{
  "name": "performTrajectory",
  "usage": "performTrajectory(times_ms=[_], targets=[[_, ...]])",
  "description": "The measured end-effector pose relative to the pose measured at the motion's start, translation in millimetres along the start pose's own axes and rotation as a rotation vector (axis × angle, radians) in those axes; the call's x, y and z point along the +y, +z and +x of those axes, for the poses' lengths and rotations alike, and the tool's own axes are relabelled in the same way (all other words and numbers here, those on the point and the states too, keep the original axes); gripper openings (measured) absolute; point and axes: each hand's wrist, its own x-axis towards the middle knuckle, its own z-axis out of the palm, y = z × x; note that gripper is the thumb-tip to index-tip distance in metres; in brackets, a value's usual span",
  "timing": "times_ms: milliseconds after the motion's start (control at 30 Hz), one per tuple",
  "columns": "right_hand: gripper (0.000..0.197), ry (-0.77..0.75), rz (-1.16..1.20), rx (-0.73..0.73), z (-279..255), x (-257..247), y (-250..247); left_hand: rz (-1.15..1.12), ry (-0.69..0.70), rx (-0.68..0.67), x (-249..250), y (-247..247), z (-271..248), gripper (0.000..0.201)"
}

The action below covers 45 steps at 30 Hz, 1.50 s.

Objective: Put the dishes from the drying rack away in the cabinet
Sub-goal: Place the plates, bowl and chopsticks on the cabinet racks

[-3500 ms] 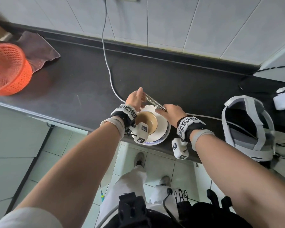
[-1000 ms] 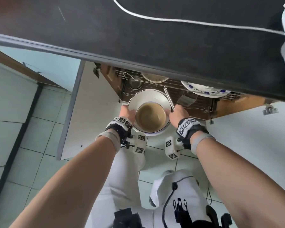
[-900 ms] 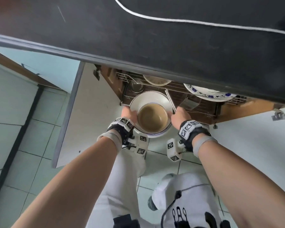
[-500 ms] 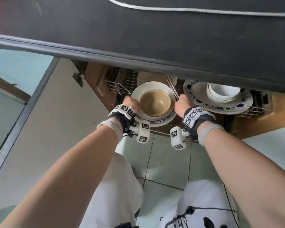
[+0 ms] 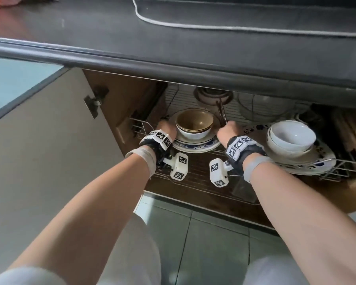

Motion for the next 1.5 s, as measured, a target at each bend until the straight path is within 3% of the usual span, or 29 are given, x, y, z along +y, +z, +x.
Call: performTrajectory(times_ms=[267,633,867,1133,1200,1300,1433,1500], targets=[[0.035,0.123,0.164,-0.02,13.5,-0.6,12.2,-0.036,0.052,-0.051,24.7,4.8,8.2,0.041],[0.034,0.134,0.113,0.047,22.9,-5.6,18.6,0.116,0.265,-0.009,30.6,0.5,19.1,0.043],[0.03,0.137,0.104,0.079,24.7,-8.7,21.4,0.074,0.132,-0.055,25.7,12.4,32.1,0.039],[0.043,0.113,0.17,0.074,16.0,-6.7,13.9,-0.433,-0.056,-0.027,22.5,10.5,29.4,0.042],[0.046,0.117,0.173,0.07,9.7,-0.3,12.2,-0.585,-0.037,-0.1,23.4,11.1,19.6,0.054],[0.048,0.116,0.18,0.045,2.8,10.1,9.5,-0.704,-0.009,-0.081,21.3,28.4,20.7,0.104],[0.05,0.09,0.171,0.006,2.8,16.9,8.6,-0.686,0.028,-0.043,19.1,52.3,26.0,0.117],[0.044,0.079,0.188,0.01,6.4,16.5,7.5,-0.694,0.01,-0.055,24.1,52.5,24.4,0.113]])
